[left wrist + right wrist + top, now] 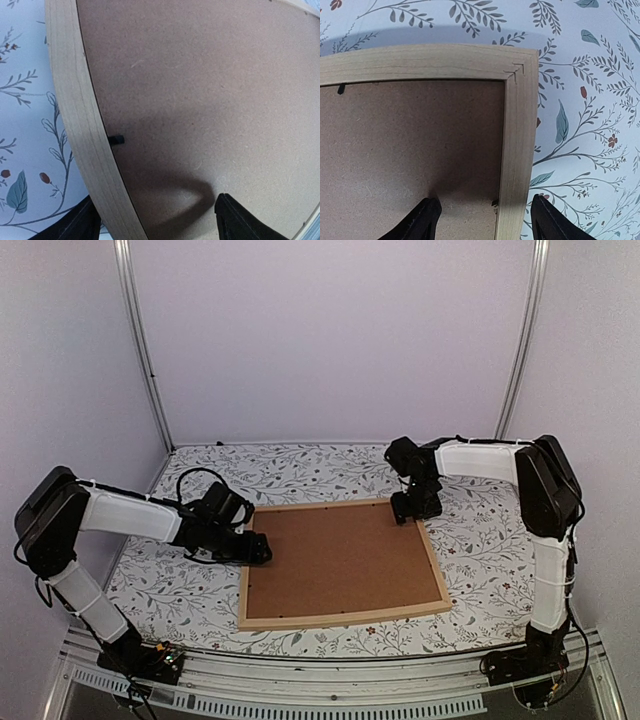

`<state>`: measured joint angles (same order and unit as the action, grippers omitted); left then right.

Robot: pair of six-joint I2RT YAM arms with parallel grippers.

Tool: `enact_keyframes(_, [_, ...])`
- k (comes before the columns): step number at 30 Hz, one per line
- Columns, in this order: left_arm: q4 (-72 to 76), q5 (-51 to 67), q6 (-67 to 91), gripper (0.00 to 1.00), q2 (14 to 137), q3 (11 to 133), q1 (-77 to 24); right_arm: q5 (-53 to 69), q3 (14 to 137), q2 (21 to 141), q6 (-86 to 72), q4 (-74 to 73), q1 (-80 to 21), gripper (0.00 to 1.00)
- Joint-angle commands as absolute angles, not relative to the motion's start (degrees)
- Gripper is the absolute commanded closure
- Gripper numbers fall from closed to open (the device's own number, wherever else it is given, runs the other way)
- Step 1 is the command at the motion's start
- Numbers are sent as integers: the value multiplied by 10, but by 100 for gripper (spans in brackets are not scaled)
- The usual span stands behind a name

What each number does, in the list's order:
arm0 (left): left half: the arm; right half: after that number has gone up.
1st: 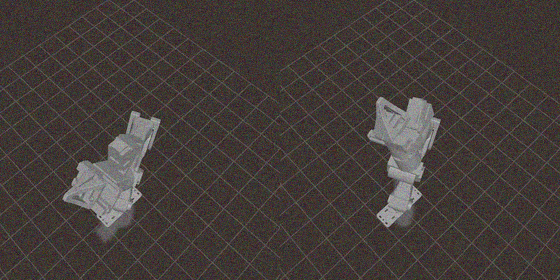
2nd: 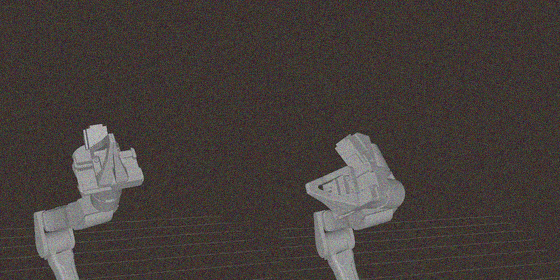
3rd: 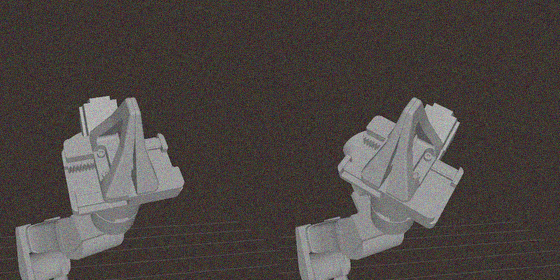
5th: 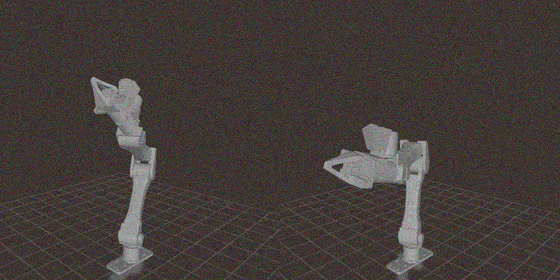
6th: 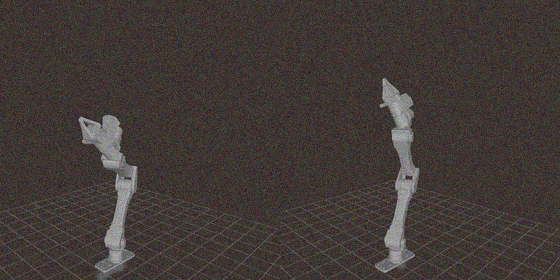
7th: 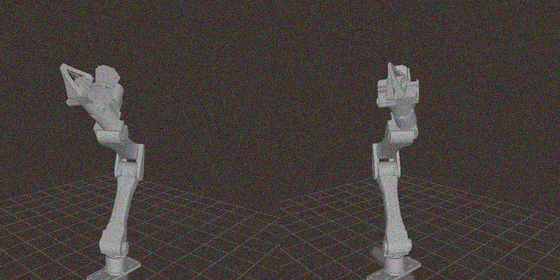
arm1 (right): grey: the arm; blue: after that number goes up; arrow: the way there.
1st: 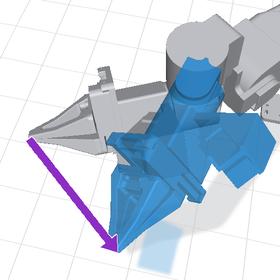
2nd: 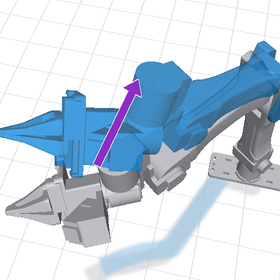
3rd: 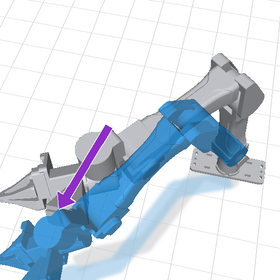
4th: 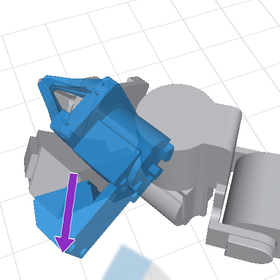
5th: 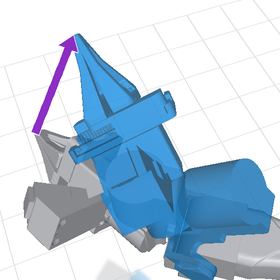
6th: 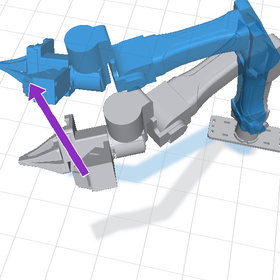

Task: Put the photo into the frame
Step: Press the fastener onto the backboard.

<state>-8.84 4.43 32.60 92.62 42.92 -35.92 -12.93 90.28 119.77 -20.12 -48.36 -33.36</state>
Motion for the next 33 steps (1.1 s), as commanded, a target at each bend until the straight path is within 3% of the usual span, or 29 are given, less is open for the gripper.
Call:
enact_keyframes(1, [-102,71,325,18,940,425,-381,-85,858,1157,-204,-495,-340,33])
enact_keyframes(12, [-116,22,324,13,915,434,-380,-77,688,971,-239,-522,-335,32])
enact_keyframes(33, [-124,25,318,12,923,441,-380,-77,610,961,-250,-511,-334,31])
